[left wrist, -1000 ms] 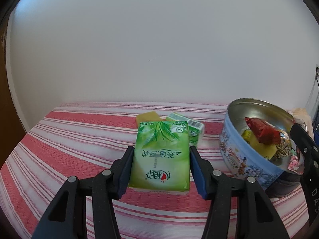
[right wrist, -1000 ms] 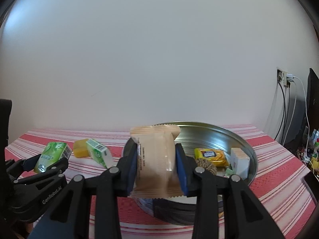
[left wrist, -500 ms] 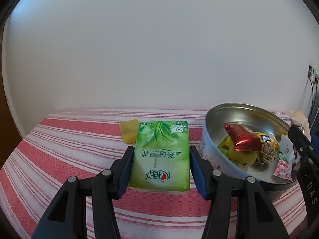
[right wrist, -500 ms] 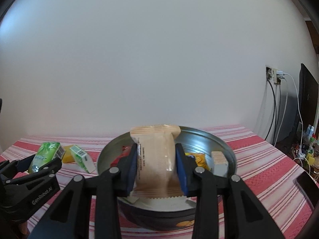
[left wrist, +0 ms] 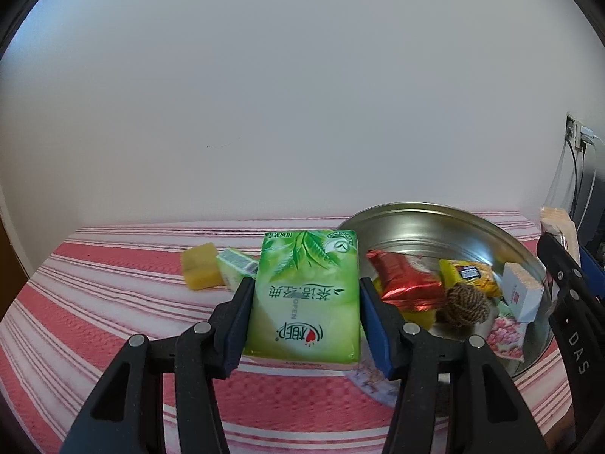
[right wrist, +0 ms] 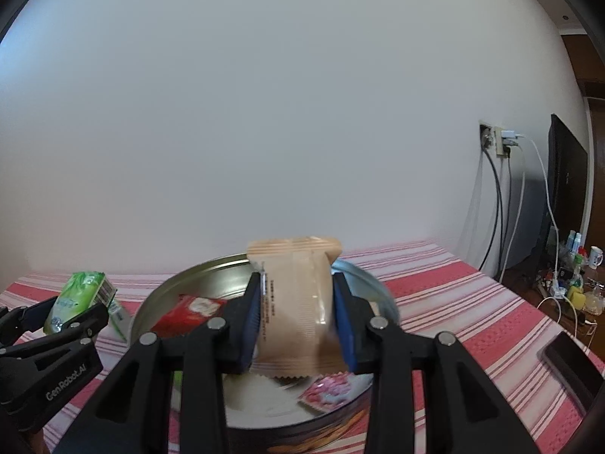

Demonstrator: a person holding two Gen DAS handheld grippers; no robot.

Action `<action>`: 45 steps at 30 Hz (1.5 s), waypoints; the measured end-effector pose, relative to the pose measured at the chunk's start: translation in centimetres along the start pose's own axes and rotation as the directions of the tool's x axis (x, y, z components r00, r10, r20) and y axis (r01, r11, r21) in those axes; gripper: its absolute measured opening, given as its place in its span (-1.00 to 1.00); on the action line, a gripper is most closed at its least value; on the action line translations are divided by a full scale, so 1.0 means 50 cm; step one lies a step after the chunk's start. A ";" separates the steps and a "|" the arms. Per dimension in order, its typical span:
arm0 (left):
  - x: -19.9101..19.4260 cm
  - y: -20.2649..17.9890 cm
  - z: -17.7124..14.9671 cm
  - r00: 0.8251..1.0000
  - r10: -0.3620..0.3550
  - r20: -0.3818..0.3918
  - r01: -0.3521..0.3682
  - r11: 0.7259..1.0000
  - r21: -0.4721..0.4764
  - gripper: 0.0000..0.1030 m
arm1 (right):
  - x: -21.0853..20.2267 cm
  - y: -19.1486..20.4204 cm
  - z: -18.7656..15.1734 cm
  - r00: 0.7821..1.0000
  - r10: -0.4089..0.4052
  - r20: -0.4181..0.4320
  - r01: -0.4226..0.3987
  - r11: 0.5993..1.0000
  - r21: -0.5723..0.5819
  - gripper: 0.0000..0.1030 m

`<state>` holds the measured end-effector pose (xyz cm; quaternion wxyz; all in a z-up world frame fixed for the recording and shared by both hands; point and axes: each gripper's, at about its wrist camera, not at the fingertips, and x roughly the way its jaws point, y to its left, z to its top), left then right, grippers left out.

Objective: Organize objects
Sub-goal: 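Carry the pastry bag and green tea pack over the tin and open both grippers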

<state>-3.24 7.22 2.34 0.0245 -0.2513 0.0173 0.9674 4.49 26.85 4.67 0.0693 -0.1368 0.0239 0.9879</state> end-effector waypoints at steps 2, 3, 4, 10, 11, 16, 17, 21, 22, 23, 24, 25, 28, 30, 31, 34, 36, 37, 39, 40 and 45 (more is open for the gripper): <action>0.004 -0.009 0.004 1.000 -0.006 0.000 0.006 1.000 0.001 0.10 | 0.008 -0.016 0.003 1.000 -0.010 -0.001 0.010 1.000 0.005 -0.30; 0.006 -0.015 0.006 1.000 -0.011 0.000 0.011 1.000 0.003 0.10 | 0.012 -0.023 0.005 1.000 -0.014 -0.002 0.014 1.000 0.009 -0.30; 0.008 -0.020 0.008 1.000 -0.014 0.001 0.014 1.000 0.005 0.10 | 0.016 -0.030 0.007 1.000 -0.019 -0.004 0.019 1.000 0.013 -0.30; 0.025 -0.059 0.019 0.999 -0.044 -0.005 0.044 0.999 0.020 0.10 | 0.042 -0.070 0.019 0.999 -0.046 -0.010 0.047 0.998 0.032 -0.30; 0.029 -0.066 0.020 0.999 -0.050 -0.007 0.050 0.999 0.022 0.10 | 0.046 -0.077 0.021 0.999 -0.049 -0.013 0.050 0.998 0.035 -0.30; 0.046 -0.094 0.027 0.997 -0.069 -0.018 0.070 0.997 0.028 0.10 | 0.064 -0.095 0.025 0.998 -0.067 -0.020 0.068 0.997 0.032 -0.30; 0.052 -0.099 0.028 0.997 -0.074 -0.025 0.074 0.997 0.025 0.10 | 0.070 -0.097 0.026 0.997 -0.069 -0.023 0.070 0.997 0.032 -0.30; 0.070 -0.113 0.030 0.996 -0.078 -0.046 0.080 0.996 0.030 0.10 | 0.098 -0.106 0.027 0.996 -0.069 -0.052 0.071 0.997 0.030 -0.30; 0.072 -0.114 0.030 0.996 -0.077 -0.048 0.078 0.997 0.029 0.10 | 0.107 -0.109 0.027 0.996 -0.066 -0.062 0.068 0.997 0.032 -0.30; 0.075 -0.116 0.030 0.996 -0.076 -0.051 0.078 0.997 0.029 0.10 | 0.113 -0.110 0.027 0.995 -0.066 -0.068 0.068 0.997 0.031 -0.30; 0.078 -0.120 0.032 0.996 -0.077 -0.052 0.079 0.996 0.031 0.10 | 0.121 -0.111 0.028 0.995 -0.068 -0.077 0.070 0.997 0.028 -0.30; 0.081 -0.124 0.033 0.995 -0.079 -0.052 0.081 0.996 0.032 0.10 | 0.127 -0.112 0.028 0.994 -0.073 -0.083 0.076 0.997 0.032 -0.30; 0.083 -0.131 0.037 0.995 -0.084 -0.058 0.086 0.996 0.035 0.10 | 0.142 -0.116 0.028 0.993 -0.065 -0.096 0.069 0.997 0.034 -0.30; 0.090 -0.142 0.038 0.995 -0.085 -0.061 0.088 0.995 0.047 0.10 | 0.152 -0.115 0.028 0.992 -0.059 -0.109 0.063 0.998 0.028 -0.30; 0.092 -0.146 0.038 0.995 -0.084 -0.061 0.087 0.995 0.053 0.10 | 0.157 -0.115 0.028 0.992 -0.052 -0.117 0.056 0.998 0.028 -0.30; 0.098 -0.155 0.037 0.995 -0.079 -0.061 0.084 0.994 0.067 0.10 | 0.170 -0.111 0.025 0.990 -0.032 -0.138 0.035 0.999 0.018 -0.30; 0.100 -0.159 0.037 0.996 -0.072 -0.059 0.077 0.994 0.079 0.10 | 0.174 -0.106 0.025 0.990 -0.028 -0.140 0.029 1.000 0.004 -0.30; 0.101 -0.160 0.038 0.996 -0.069 -0.058 0.073 0.994 0.084 0.10 | 0.176 -0.102 0.023 0.989 -0.021 -0.144 0.021 1.000 -0.001 -0.30; 0.105 -0.165 0.038 0.996 -0.065 -0.058 0.070 0.993 0.093 0.10 | 0.184 -0.095 0.019 0.987 -0.006 -0.159 0.005 1.000 -0.007 -0.30; 0.107 -0.165 0.038 0.996 -0.062 -0.058 0.068 0.993 0.097 0.10 | 0.190 -0.094 0.020 0.986 -0.001 -0.166 -0.001 1.000 -0.010 -0.30; 0.110 -0.164 0.037 0.997 -0.054 -0.061 0.060 0.993 0.104 0.10 | 0.204 -0.089 0.013 0.983 0.005 -0.185 -0.010 1.000 -0.024 -0.30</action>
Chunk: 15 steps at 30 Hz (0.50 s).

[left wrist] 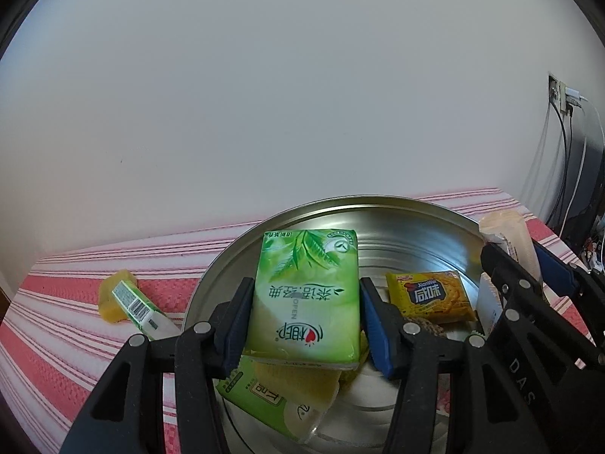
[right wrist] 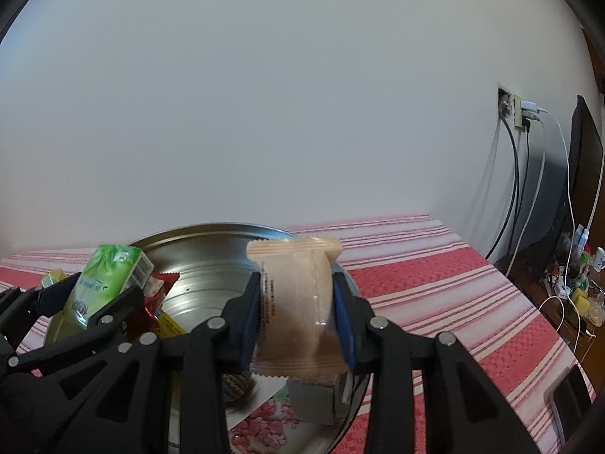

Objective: Organize objects
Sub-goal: 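Carry the pastry bag and green tea pack over the tin and open both grippers, then move both grippers back toward the small green box and yellow sponge cake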

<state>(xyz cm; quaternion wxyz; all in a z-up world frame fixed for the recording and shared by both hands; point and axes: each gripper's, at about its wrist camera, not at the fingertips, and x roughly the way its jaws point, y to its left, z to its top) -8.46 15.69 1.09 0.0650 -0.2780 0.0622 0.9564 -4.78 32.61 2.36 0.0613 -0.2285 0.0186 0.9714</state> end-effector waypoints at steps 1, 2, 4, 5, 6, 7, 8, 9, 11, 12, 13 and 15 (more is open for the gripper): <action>-0.001 0.000 0.000 1.000 -0.001 -0.001 0.001 1.000 0.000 0.10 | 0.003 0.001 0.000 1.000 0.001 -0.005 -0.001 1.000 0.000 -0.30; 0.000 0.001 0.000 1.000 -0.001 -0.003 0.001 1.000 0.001 0.10 | 0.005 0.001 -0.001 1.000 0.003 -0.012 -0.003 1.000 0.000 -0.30; -0.001 -0.001 -0.001 1.000 0.000 0.000 0.000 1.000 0.007 0.10 | 0.008 0.000 -0.002 1.000 0.008 -0.022 -0.008 1.000 0.000 -0.30; -0.002 -0.002 -0.001 1.000 0.001 0.003 -0.001 1.000 0.011 0.11 | 0.009 0.000 -0.002 1.000 0.011 -0.025 -0.012 1.000 -0.002 -0.30; -0.003 -0.003 -0.001 1.000 0.003 0.005 -0.003 1.000 0.014 0.12 | 0.010 0.001 -0.003 1.000 0.014 -0.027 -0.014 1.000 -0.005 -0.27; -0.005 -0.003 -0.002 1.000 0.008 0.006 -0.008 1.000 0.017 0.13 | 0.012 -0.001 -0.001 0.999 0.018 -0.028 -0.018 1.000 -0.006 -0.22; -0.007 -0.002 -0.001 1.000 0.014 0.007 -0.014 1.000 0.021 0.14 | 0.012 -0.001 -0.002 0.999 0.026 -0.029 -0.026 1.000 -0.007 -0.23; -0.010 0.000 0.000 1.000 0.021 0.009 -0.021 1.000 0.023 0.20 | 0.010 -0.001 -0.003 0.999 0.021 -0.025 -0.022 1.000 -0.007 -0.18; -0.021 0.008 0.005 0.998 0.058 0.020 -0.058 0.998 0.018 0.42 | 0.005 -0.005 -0.002 1.000 0.001 -0.011 -0.001 1.000 -0.009 0.02; -0.034 0.012 0.006 0.996 0.080 0.034 -0.080 0.997 0.010 0.57 | -0.001 -0.010 -0.001 1.000 -0.007 0.002 0.007 1.000 0.002 0.19; -0.046 0.021 0.007 0.994 0.091 0.054 -0.091 0.996 -0.005 0.64 | -0.006 -0.011 -0.001 1.000 -0.013 0.014 0.012 1.000 0.014 0.40; -0.067 0.036 0.007 0.992 0.087 0.087 -0.084 0.996 -0.037 0.83 | -0.024 -0.032 0.004 0.998 -0.014 0.059 0.010 0.998 0.065 0.73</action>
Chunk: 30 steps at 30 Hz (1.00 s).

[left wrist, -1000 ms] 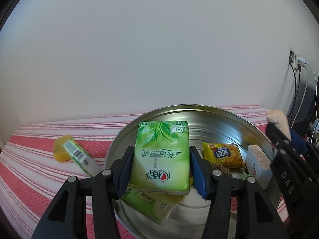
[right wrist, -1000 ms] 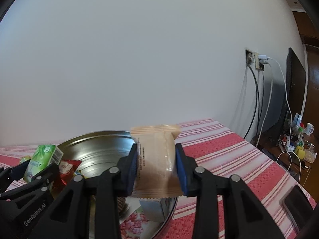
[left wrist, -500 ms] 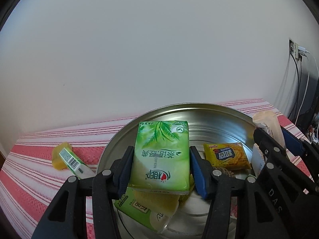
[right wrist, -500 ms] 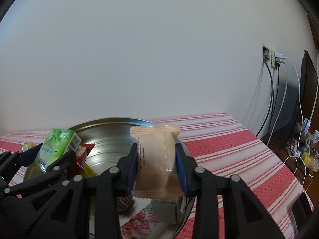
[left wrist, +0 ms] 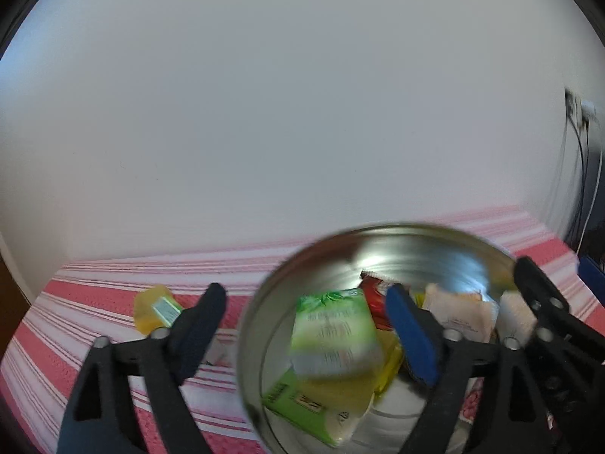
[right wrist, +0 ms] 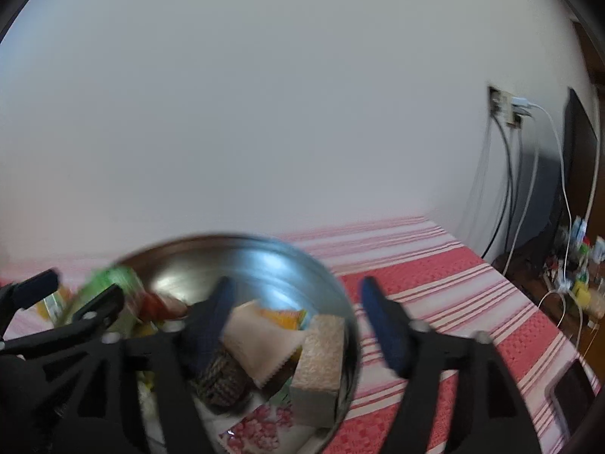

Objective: Organize objects
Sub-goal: 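Move both grippers back toward the small green box and yellow sponge cake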

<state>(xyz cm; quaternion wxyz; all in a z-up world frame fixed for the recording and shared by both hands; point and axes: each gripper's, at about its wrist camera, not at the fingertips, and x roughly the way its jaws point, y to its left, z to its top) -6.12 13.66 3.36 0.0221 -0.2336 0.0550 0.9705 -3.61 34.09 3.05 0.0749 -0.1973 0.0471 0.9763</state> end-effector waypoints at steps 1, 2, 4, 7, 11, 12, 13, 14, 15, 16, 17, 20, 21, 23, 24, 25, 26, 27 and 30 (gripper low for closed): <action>-0.006 0.007 -0.001 1.000 -0.007 0.008 0.007 1.000 -0.009 0.86 | -0.011 -0.013 0.002 0.999 0.000 0.032 -0.001 0.999 0.035 0.91; -0.012 0.012 -0.002 1.000 -0.013 0.014 0.013 1.000 -0.015 0.89 | -0.020 -0.019 0.004 0.998 0.001 0.055 -0.004 0.998 0.055 0.97; -0.021 0.018 -0.006 1.000 -0.020 0.018 0.020 1.000 -0.017 0.90 | -0.035 -0.026 0.004 0.995 0.003 0.101 -0.011 0.996 0.084 1.00; -0.024 0.033 -0.014 1.000 -0.023 0.004 0.023 1.000 -0.015 0.90 | -0.044 -0.022 0.001 0.992 -0.002 0.123 -0.009 0.997 0.083 1.00; -0.035 0.059 -0.021 1.000 -0.021 -0.003 0.021 0.999 -0.025 0.90 | -0.037 -0.004 -0.002 0.993 -0.011 0.119 0.003 0.998 0.065 1.00; -0.036 0.065 -0.020 1.000 -0.018 -0.002 0.018 0.999 -0.026 0.90 | -0.039 0.001 -0.004 0.992 -0.011 0.124 0.003 0.998 0.062 1.00; -0.042 0.071 -0.022 1.000 -0.015 0.000 0.015 1.000 -0.026 0.90 | -0.041 0.005 -0.007 0.991 -0.014 0.133 0.007 0.998 0.058 1.00; -0.046 0.074 -0.024 1.000 -0.010 0.001 0.010 1.000 -0.024 0.90 | -0.043 0.009 -0.008 0.989 -0.022 0.144 0.014 0.999 0.052 1.00; -0.050 0.082 -0.027 1.000 -0.003 0.001 0.003 1.000 -0.023 0.90 | -0.044 0.012 -0.010 0.988 -0.027 0.149 0.020 0.999 0.048 1.00; -0.053 0.091 -0.030 1.000 0.002 0.003 -0.002 1.000 -0.022 0.90 | -0.045 0.017 -0.011 0.987 -0.036 0.153 0.030 0.999 0.045 1.00; -0.055 0.104 -0.032 1.000 0.005 0.004 -0.005 1.000 -0.022 0.90 | -0.046 0.020 -0.012 0.987 -0.040 0.153 0.033 0.998 0.045 1.00; -0.055 0.137 -0.045 1.000 0.021 0.003 -0.021 0.999 -0.030 0.90 | -0.057 0.024 -0.016 0.986 -0.066 0.156 0.058 0.997 0.060 1.00; -0.058 0.156 -0.053 1.000 0.026 0.000 -0.026 0.999 -0.036 0.90 | -0.061 0.024 -0.016 0.984 -0.074 0.159 0.064 0.996 0.065 1.00; -0.063 0.187 -0.066 0.999 0.038 0.000 -0.038 0.998 -0.040 0.90 | -0.069 0.031 -0.016 0.982 -0.093 0.163 0.083 0.994 0.064 1.00; -0.061 0.198 -0.069 0.999 0.049 -0.001 -0.049 0.998 -0.038 0.90 | -0.071 0.037 -0.016 0.982 -0.103 0.160 0.094 0.994 0.058 1.00; -0.063 0.212 -0.075 0.998 0.064 -0.003 -0.064 0.997 -0.038 0.90 | -0.072 0.043 -0.018 0.982 -0.110 0.154 0.103 0.993 0.050 1.00; -0.058 0.222 -0.079 0.997 0.072 -0.005 -0.072 0.997 -0.038 0.90 | -0.075 0.053 -0.019 0.983 -0.113 0.146 0.108 0.993 0.039 0.99; -0.059 0.236 -0.083 0.997 0.081 -0.009 -0.081 0.996 -0.038 0.90 | -0.077 0.059 -0.020 0.983 -0.114 0.144 0.111 0.993 0.034 0.99; -0.057 0.272 -0.096 0.993 0.115 -0.022 -0.116 0.992 -0.040 0.90 | -0.083 0.087 -0.025 0.982 -0.120 0.143 0.121 0.993 0.001 0.99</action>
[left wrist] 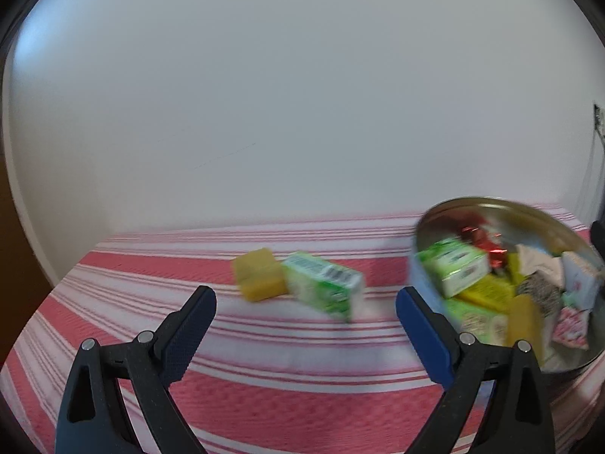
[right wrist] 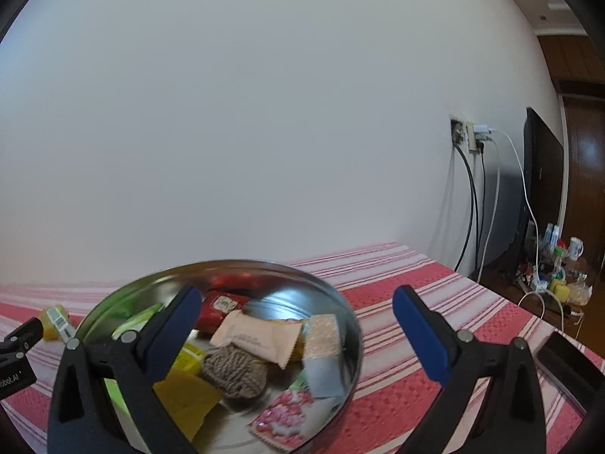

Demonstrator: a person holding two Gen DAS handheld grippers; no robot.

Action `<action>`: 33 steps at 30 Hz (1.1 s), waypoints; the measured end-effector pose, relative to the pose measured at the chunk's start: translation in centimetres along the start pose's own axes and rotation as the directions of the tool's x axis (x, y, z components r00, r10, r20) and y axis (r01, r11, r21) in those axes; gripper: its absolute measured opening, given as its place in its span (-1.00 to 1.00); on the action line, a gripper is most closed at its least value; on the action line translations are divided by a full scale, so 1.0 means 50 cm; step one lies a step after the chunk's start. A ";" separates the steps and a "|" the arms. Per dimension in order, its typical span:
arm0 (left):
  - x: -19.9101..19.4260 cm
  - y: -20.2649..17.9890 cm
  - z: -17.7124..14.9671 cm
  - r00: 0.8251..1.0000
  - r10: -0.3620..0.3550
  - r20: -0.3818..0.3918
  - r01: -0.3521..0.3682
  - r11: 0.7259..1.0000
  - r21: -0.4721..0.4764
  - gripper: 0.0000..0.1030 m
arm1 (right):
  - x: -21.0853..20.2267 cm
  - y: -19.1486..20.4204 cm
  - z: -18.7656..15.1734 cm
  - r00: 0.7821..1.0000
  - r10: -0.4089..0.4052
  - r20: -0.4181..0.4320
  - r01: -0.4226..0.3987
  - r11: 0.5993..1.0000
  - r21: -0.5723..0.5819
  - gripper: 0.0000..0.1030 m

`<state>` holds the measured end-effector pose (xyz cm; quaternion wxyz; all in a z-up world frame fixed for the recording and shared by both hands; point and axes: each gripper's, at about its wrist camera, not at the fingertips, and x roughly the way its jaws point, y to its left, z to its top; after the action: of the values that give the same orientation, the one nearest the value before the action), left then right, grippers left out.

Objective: Organize objects
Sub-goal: 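Move both grippers back toward the small green box and yellow sponge cake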

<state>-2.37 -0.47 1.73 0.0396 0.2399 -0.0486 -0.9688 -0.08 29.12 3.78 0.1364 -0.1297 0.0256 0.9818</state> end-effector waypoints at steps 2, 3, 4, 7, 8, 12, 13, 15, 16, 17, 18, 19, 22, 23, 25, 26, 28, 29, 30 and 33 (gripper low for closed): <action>0.012 0.016 -0.006 1.000 0.012 -0.009 -0.012 1.000 -0.009 0.90 | -0.005 0.016 -0.002 1.000 0.000 -0.003 0.000 1.000 -0.013 0.99; 0.015 0.027 -0.008 1.000 0.016 -0.015 -0.017 1.000 -0.013 0.90 | -0.008 0.023 -0.004 1.000 0.004 -0.005 -0.005 1.000 -0.013 0.99; 0.018 0.034 -0.009 1.000 0.022 -0.019 -0.022 1.000 -0.014 0.90 | -0.011 0.029 -0.005 1.000 0.011 -0.008 -0.011 1.000 -0.010 0.99; 0.032 0.052 -0.015 0.999 0.043 -0.023 -0.043 0.999 -0.007 0.90 | -0.017 0.054 -0.009 0.999 0.028 -0.021 -0.028 0.999 -0.016 0.99; 0.041 0.054 -0.018 0.999 0.047 -0.024 -0.047 0.999 -0.003 0.90 | -0.019 0.067 -0.010 0.999 0.033 -0.023 -0.034 0.999 -0.024 0.99; 0.056 0.073 -0.022 0.997 0.071 -0.036 -0.071 0.997 0.003 0.90 | -0.024 0.102 -0.013 0.998 0.062 -0.029 -0.063 0.997 -0.034 0.99; 0.059 0.081 -0.022 0.997 0.070 -0.038 -0.070 0.998 -0.005 0.90 | -0.026 0.111 -0.015 0.997 0.067 -0.030 -0.068 0.997 -0.038 0.99; 0.064 0.101 -0.020 0.996 0.079 -0.040 -0.079 0.997 -0.019 0.90 | -0.029 0.132 -0.017 0.996 0.084 -0.032 -0.086 0.995 -0.046 0.99; 0.067 0.110 -0.020 0.996 0.085 -0.041 -0.086 0.996 -0.022 0.90 | -0.029 0.139 -0.017 0.995 0.090 -0.034 -0.092 0.995 -0.048 0.99; 0.073 0.115 -0.020 0.995 0.089 -0.041 -0.090 0.996 -0.022 0.90 | -0.030 0.148 -0.018 0.995 0.098 -0.035 -0.100 0.994 -0.049 0.99; 0.078 0.124 -0.020 0.995 0.095 -0.042 -0.096 0.995 -0.020 0.90 | -0.031 0.156 -0.019 0.994 0.105 -0.036 -0.107 0.993 -0.051 0.99; 0.080 0.131 -0.020 0.994 0.100 -0.042 -0.101 0.995 -0.021 0.90 | -0.033 0.162 -0.021 0.993 0.108 -0.037 -0.110 0.993 -0.053 0.99; 0.090 0.158 -0.017 0.992 0.114 -0.044 -0.115 0.993 -0.025 0.90 | -0.031 0.188 -0.023 0.991 0.123 -0.043 -0.126 0.990 -0.064 0.95; 0.097 0.168 -0.019 0.992 0.119 -0.049 -0.120 0.992 -0.029 0.90 | -0.030 0.196 -0.024 0.991 0.127 -0.045 -0.130 0.989 -0.067 0.93; 0.111 0.193 -0.020 0.991 0.120 -0.065 -0.123 0.991 -0.043 0.90 | -0.028 0.213 -0.025 0.989 0.136 -0.051 -0.140 0.988 -0.073 0.89; 0.117 0.206 -0.020 0.990 0.121 -0.072 -0.125 0.991 -0.050 0.90 | -0.027 0.224 -0.025 0.988 0.145 -0.054 -0.149 0.986 -0.075 0.88; 0.127 0.231 -0.020 0.988 0.134 -0.083 -0.139 0.988 -0.063 0.90 | -0.026 0.245 -0.028 0.985 0.162 -0.059 -0.166 0.983 -0.080 0.85; 0.129 0.242 -0.020 0.987 0.140 -0.084 -0.145 0.987 -0.066 0.90 | -0.026 0.259 -0.029 0.983 0.173 -0.062 -0.177 0.981 -0.084 0.84; 0.134 0.254 -0.020 0.986 0.145 -0.085 -0.151 0.986 -0.070 0.90 | -0.025 0.272 -0.030 0.981 0.181 -0.064 -0.187 0.978 -0.089 0.83; 0.147 0.286 -0.020 0.983 0.151 -0.103 -0.160 0.984 -0.083 0.90 | -0.024 0.317 -0.034 0.975 0.210 -0.069 -0.217 0.969 -0.115 0.77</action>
<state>-7.62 -15.48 -0.94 0.1283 0.2796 -0.0210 -0.9513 -2.89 13.41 2.69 0.0211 -0.1620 -0.0165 0.9864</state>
